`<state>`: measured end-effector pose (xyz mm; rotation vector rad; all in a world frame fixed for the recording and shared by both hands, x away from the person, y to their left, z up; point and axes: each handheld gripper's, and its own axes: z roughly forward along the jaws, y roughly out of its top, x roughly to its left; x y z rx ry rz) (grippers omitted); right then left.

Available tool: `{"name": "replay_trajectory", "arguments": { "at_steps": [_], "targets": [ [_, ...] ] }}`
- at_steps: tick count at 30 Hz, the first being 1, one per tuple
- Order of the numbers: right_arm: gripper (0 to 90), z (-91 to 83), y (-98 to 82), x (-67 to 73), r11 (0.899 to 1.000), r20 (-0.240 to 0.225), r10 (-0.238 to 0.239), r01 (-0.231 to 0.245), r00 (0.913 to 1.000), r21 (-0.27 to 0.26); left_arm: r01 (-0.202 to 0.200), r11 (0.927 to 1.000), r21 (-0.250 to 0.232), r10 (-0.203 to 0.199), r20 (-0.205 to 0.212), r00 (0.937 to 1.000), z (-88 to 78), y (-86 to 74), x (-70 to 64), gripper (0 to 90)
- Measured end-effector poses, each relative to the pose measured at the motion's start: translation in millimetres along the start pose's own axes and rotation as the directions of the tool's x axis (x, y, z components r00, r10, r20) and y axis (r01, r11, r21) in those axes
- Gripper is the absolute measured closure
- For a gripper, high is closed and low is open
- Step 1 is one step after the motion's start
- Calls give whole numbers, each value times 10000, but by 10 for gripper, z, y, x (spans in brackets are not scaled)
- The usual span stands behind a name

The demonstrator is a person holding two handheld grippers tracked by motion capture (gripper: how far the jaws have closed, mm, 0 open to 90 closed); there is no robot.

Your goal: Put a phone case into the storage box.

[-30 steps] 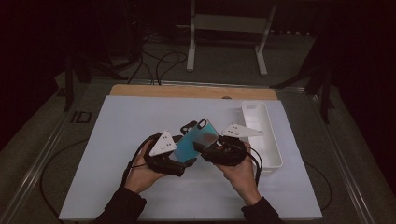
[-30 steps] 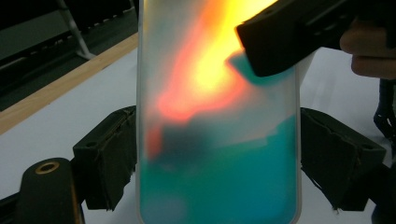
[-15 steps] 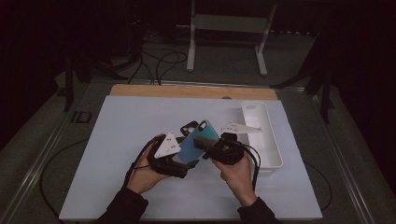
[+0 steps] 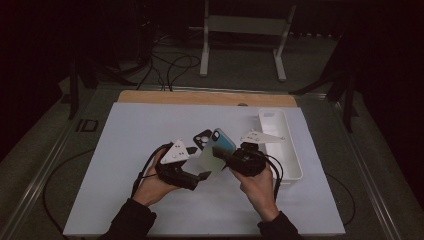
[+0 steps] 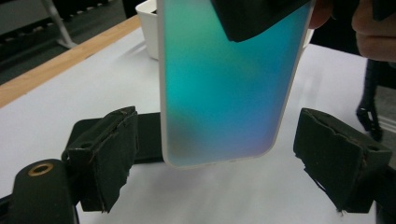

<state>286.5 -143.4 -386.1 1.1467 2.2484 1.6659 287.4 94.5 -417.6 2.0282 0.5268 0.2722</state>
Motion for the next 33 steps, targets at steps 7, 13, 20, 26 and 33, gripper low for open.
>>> {"name": "replay_trajectory", "arguments": {
  "at_steps": [7, 13, 20, 26, 33],
  "targets": [
    [874, -64, 3, -12, 9998, -496, -205, 209, 9986, 59, 262, 9996, -89, -257, 490, 9985, -15, -20, 43, 148],
    [873, -115, -3, 7, 9953, -1251, -946, 962, 9876, 66, 222, 9997, -136, -210, 814, 9965, -6, -14, 18, 153],
    [873, -97, -5, 43, 9886, -1907, -1487, 1506, 9703, -50, 33, 9999, -133, -14, 1390, 9903, 9, -8, -19, 233],
    [872, -87, -13, 34, 9891, -2218, -1451, 1467, 9642, -96, 74, 9997, -233, -31, 1825, 9832, 4, -12, -13, 376],
    [864, -120, -24, -22, 9906, -2495, -1354, 1361, 9589, -147, 186, 9993, -339, -106, 2224, 9749, -16, -42, 20, 526]
  ]
}}
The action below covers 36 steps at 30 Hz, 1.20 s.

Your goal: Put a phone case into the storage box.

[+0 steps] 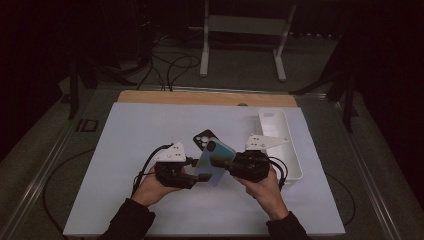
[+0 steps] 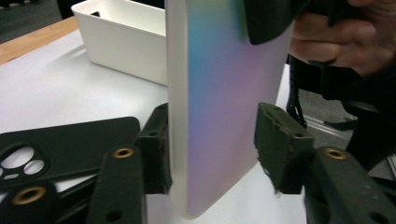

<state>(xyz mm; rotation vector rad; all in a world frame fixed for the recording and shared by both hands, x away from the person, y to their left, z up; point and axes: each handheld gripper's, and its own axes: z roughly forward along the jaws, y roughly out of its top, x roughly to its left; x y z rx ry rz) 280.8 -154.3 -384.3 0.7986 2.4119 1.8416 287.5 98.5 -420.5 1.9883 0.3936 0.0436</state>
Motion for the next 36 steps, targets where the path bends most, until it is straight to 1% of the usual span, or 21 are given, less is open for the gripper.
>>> {"name": "replay_trajectory", "arguments": {
  "at_steps": [2, 4, 5, 6, 10, 12, 13, 14, 15, 16, 18, 21, 22, 23, 26, 28, 29, 30, 31, 34, 36],
  "targets": [
    [860, -7, -3, -7, 10000, -35, 14, -14, 10000, 33, -90, 10000, 13, 90, 54, 9999, -7, -7, -4, 542],
    [830, -23, -14, -31, 10000, -160, 40, -39, 9999, 50, -159, 9999, 12, 159, 145, 9998, -16, -12, 0, 597],
    [830, -23, -14, -31, 10000, -160, 40, -39, 9999, 50, -165, 9999, -11, 165, 184, 9997, -18, -14, 2, 597],
    [795, -37, -16, -42, 10000, -121, 53, -52, 9999, 85, -169, 9999, -32, 170, 212, 9996, -20, -15, 5, 632],
    [751, -45, -15, -51, 10000, -74, 40, -39, 10000, 70, -173, 9998, -128, 176, 286, 9994, -24, -18, 11, 667],
    [681, -52, -15, -61, 9999, 35, 105, -105, 9999, 42, -169, 9998, -136, 173, 303, 9994, -23, -18, 11, 709],
    [681, -52, -15, -61, 9999, 35, 105, -105, 9999, 42, -183, 9997, -130, 186, 283, 9994, -23, -18, 12, 709],
    [631, -51, -17, -64, 9999, 166, 107, -107, 9998, 36, -170, 9997, -158, 174, 263, 9995, -27, -22, 14, 734],
    [631, -51, -17, -64, 9999, 166, 107, -107, 9998, 36, -170, 9997, -158, 174, 263, 9995, -27, -22, 14, 747],
    [601, -51, -18, -68, 9999, 237, 145, -145, 9996, 15, -143, 9997, -195, 150, 360, 9992, -30, -25, 18, 753],
    [583, -49, -19, -70, 9999, 231, 159, -159, 9996, 0, -159, 9997, -184, 166, 372, 9992, -29, -25, 16, 761],
    [497, -32, -15, -54, 10000, 319, 45, -44, 9995, -13, -243, 9996, -165, 250, 413, 9988, -21, -23, 6, 791],
    [497, -32, -15, -54, 10000, 319, 45, -44, 9995, -13, -296, 9994, -157, 302, 390, 9988, -17, -23, -1, 791],
    [459, -22, -16, -47, 10000, 357, 28, -27, 9994, -36, -356, 9993, -141, 361, 360, 9987, -9, -20, -14, 800],
    [429, -19, -14, -43, 10000, 432, 71, -69, 9990, -37, -424, 9990, -126, 428, 339, 9985, -5, -14, -19, 802],
    [377, -14, -13, -37, 10000, 635, 19, -18, 9980, -4, -464, 9989, -88, 466, 285, 9985, -2, -3, -25, 803],
    [347, -14, -11, -26, 10000, 823, -26, 23, 9966, 29, -501, 9987, -25, 502, 152, 9986, 0, 6, -29, 804],
    [347, -14, -11, -26, 10000, 823, -26, 23, 9966, 29, -501, 9987, -25, 502, 152, 9986, 0, 6, -29, 804],
    [305, -23, -10, -22, 10000, 998, -54, 58, 9950, -44, -482, 9988, -35, 482, 131, 9988, -5, 7, -24, 804],
    [265, -43, -8, -22, 9999, 1246, -55, 75, 9922, -151, -372, 9993, -100, 371, -156, 9992, -28, 11, -15, 805],
    [208, -75, -4, -19, 9997, 1453, -21, 58, 9894, -255, -306, 9994, -158, 300, -376, 9988, -38, 13, -10, 805]
  ]
}}
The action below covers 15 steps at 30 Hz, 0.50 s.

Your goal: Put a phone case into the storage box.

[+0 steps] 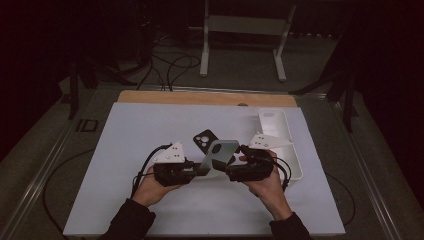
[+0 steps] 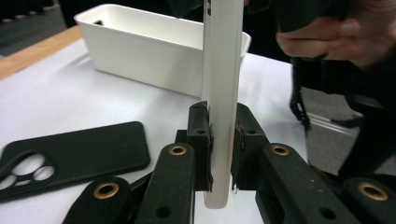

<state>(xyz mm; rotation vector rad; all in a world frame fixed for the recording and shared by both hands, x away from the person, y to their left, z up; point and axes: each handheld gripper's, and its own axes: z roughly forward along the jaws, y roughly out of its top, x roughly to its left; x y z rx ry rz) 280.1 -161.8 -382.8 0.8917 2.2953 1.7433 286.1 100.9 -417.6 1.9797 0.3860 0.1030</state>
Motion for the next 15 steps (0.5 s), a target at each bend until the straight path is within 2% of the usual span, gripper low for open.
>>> {"name": "replay_trajectory", "arguments": {
  "at_steps": [2, 3, 4, 5, 6, 10, 15],
  "targets": [
    [205, -7, 2, 0, 10000, 99, -16, 17, 9999, -10, 79, 10000, -41, -80, -253, 9996, -5, 4, 6, 805],
    [205, -7, 2, 0, 10000, 99, -16, 17, 9999, -10, 79, 10000, -41, -80, -253, 9996, -5, 4, 6, 805],
    [199, -13, 4, 0, 10000, 208, 43, -42, 9998, -33, 218, 9998, -46, -220, -549, 9982, -2, 9, 15, 805],
    [170, -23, 7, -10, 9997, 569, 137, -124, 9983, -230, 282, 9996, -51, -285, -638, 9976, 2, 9, 18, 805],
    [166, -25, 8, -13, 9994, 714, 175, -153, 9973, -314, 333, 9994, -47, -336, -732, 9968, 5, 8, 22, 805],
    [150, -32, 7, -12, 9974, 1153, 320, -243, 9928, -674, 538, 9985, -50, -540, -1193, 9914, 21, 9, 33, 805],
    [138, -27, 10, -23, 9916, 1489, 872, -715, 9850, -1077, 707, 9975, -79, -710, -1711, 9827, 30, 12, 37, 805]
  ]
}}
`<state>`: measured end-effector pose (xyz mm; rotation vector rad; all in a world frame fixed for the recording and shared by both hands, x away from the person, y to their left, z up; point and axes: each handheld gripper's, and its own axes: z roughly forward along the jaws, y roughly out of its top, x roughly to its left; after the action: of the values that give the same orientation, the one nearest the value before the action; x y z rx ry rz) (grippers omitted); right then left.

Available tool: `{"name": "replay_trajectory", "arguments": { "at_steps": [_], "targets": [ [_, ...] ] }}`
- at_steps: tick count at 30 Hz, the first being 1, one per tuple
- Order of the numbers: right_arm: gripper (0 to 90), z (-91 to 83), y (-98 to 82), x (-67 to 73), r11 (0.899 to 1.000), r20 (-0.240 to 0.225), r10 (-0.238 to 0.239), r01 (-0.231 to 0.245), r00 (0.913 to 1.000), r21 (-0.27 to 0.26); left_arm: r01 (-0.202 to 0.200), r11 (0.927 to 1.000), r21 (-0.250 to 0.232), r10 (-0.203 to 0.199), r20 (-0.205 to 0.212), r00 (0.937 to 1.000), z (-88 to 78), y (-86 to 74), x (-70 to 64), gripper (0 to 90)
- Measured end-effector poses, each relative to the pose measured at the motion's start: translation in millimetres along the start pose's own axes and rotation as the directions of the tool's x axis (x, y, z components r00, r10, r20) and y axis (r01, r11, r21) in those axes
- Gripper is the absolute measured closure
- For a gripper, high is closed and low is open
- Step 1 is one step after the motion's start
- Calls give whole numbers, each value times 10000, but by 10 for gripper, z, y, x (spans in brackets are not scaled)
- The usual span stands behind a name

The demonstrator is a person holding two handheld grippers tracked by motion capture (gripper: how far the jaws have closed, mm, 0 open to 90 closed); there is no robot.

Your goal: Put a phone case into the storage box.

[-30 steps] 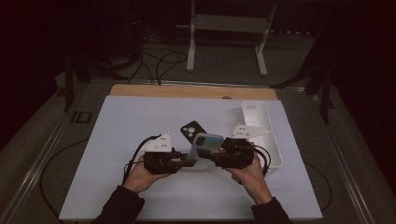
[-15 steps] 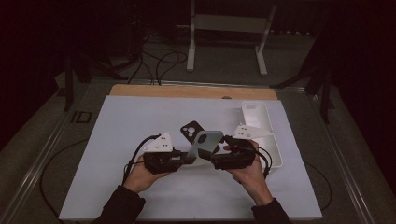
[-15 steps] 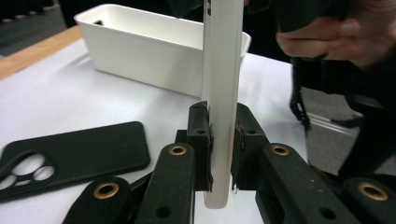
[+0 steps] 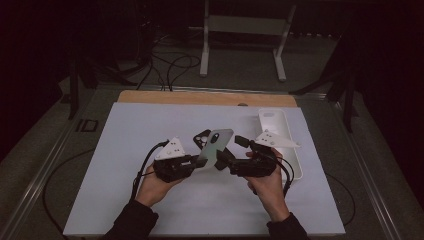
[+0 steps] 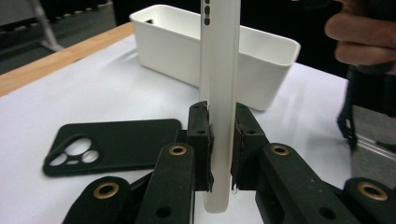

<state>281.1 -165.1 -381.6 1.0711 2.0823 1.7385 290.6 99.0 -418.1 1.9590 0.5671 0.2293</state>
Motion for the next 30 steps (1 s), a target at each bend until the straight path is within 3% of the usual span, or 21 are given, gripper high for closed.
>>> {"name": "replay_trajectory", "arguments": {
  "at_steps": [6, 19, 30],
  "targets": [
    [140, 47, 1, 18, 9990, 292, 437, -432, 9986, -149, 80, 9999, 96, -75, -558, 9984, 25, -4, -14, 805],
    [133, 186, 17, 31, 9849, 594, 1641, -1602, 9847, -653, 82, 10000, -37, -84, -549, 9985, 55, -11, -51, 808],
    [123, 268, 8, 29, 9782, 634, 2009, -1967, 9776, -664, 196, 9996, -183, -202, -351, 9992, 74, -6, -61, 809]
  ]
}}
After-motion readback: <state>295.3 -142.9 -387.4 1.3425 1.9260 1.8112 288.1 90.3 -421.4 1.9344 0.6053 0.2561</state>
